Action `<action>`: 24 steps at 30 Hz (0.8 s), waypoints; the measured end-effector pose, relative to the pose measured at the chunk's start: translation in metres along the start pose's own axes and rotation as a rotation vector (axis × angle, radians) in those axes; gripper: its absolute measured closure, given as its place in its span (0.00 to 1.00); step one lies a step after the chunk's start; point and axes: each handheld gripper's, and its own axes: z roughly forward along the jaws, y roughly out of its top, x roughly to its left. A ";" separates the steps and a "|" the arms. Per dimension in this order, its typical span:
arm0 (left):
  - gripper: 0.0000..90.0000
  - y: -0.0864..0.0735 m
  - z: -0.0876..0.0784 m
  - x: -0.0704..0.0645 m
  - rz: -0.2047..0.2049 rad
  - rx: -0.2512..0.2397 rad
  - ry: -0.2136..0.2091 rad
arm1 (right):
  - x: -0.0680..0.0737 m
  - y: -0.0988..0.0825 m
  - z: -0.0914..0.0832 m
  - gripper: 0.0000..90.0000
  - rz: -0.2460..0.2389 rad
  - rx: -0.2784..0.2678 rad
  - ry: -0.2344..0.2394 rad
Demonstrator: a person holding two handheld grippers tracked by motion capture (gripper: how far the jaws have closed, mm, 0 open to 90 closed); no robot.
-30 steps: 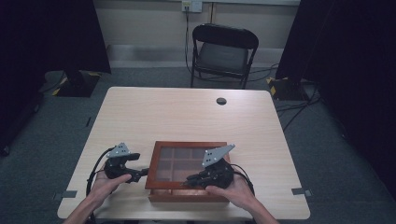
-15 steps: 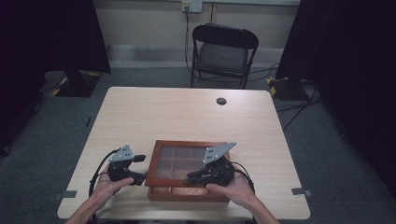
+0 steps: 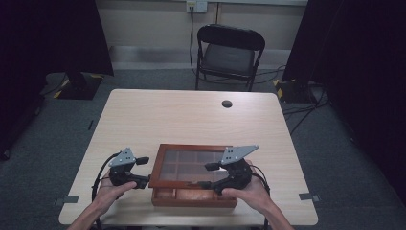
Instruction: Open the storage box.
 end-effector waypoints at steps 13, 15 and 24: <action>0.25 0.011 -0.002 -0.006 -0.017 -0.048 -0.033 | -0.010 -0.010 -0.015 0.28 0.028 -0.040 -0.035; 0.25 0.013 -0.002 -0.007 -0.020 -0.052 -0.029 | -0.011 -0.010 -0.016 0.27 0.028 -0.041 -0.042; 0.26 0.023 -0.004 -0.006 -0.030 -0.087 -0.006 | -0.015 -0.012 -0.022 0.24 0.023 -0.068 -0.086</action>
